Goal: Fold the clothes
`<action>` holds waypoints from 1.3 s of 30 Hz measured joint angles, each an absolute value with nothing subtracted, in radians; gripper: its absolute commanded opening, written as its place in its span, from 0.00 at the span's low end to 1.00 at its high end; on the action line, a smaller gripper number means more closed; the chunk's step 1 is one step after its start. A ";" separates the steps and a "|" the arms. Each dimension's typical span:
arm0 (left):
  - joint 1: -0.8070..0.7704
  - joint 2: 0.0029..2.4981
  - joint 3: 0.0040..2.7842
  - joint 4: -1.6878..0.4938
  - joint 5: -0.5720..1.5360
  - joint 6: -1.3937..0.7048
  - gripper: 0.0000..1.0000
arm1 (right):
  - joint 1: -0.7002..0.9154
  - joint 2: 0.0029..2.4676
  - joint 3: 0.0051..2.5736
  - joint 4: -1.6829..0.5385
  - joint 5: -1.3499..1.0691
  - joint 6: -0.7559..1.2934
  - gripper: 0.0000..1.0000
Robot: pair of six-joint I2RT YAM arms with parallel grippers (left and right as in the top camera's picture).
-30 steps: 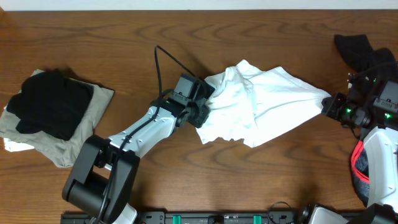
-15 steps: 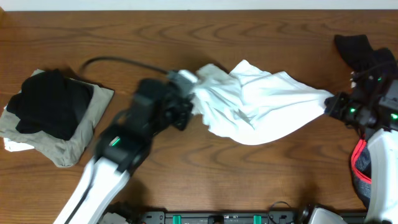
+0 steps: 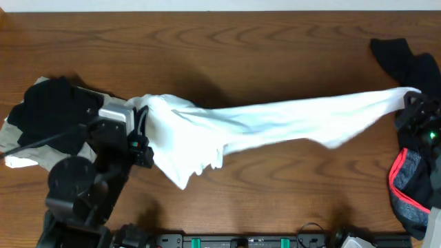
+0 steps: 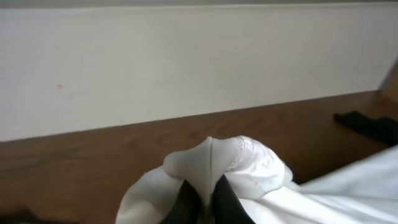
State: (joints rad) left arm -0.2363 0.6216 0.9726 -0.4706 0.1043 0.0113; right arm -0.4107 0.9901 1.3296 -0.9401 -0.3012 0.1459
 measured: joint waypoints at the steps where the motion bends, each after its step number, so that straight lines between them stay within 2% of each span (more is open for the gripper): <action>1: -0.233 0.642 0.973 -0.471 0.104 0.006 0.06 | -0.411 0.999 1.330 -0.940 -0.294 0.148 0.01; 7: -0.230 0.863 0.972 -0.369 0.105 -0.003 0.06 | -0.410 1.180 1.330 -0.867 -0.289 0.151 0.01; 12: -0.224 1.144 0.976 -0.113 0.105 -0.006 0.06 | -0.398 1.403 1.328 -0.621 -0.367 0.159 0.01; 16: -0.193 1.312 1.073 -0.107 0.137 -0.022 0.06 | -0.392 1.478 1.331 -0.454 -0.470 0.210 0.01; 20: -0.150 1.357 1.253 -0.177 0.177 -0.027 0.06 | -0.391 1.478 1.433 -0.487 -0.514 0.237 0.01; 24: -0.138 1.308 1.398 -0.396 0.186 -0.037 0.07 | -0.390 1.457 1.561 -0.748 -0.516 0.201 0.04; 25: -0.139 1.287 1.409 -0.474 0.188 -0.043 0.12 | -0.390 1.449 1.567 -0.819 -0.504 0.194 0.08; 27: -0.142 1.261 1.417 -0.628 0.196 -0.048 0.38 | -0.390 1.442 1.569 -0.979 -0.459 0.175 0.13; 28: -0.144 1.258 1.419 -0.710 0.198 -0.053 0.45 | -0.390 1.442 1.563 -1.056 -0.420 0.160 0.13; 30: -0.144 1.268 1.415 -0.858 0.202 -0.068 0.47 | -0.390 1.444 1.538 -1.151 -0.339 0.144 0.11; 33: -0.144 1.312 1.398 -0.971 0.195 -0.078 0.49 | -0.390 1.447 1.480 -1.188 -0.219 0.132 0.12; 39: -0.144 1.368 1.378 -1.007 0.149 -0.082 0.53 | -0.390 1.454 1.420 -1.180 -0.117 0.121 0.13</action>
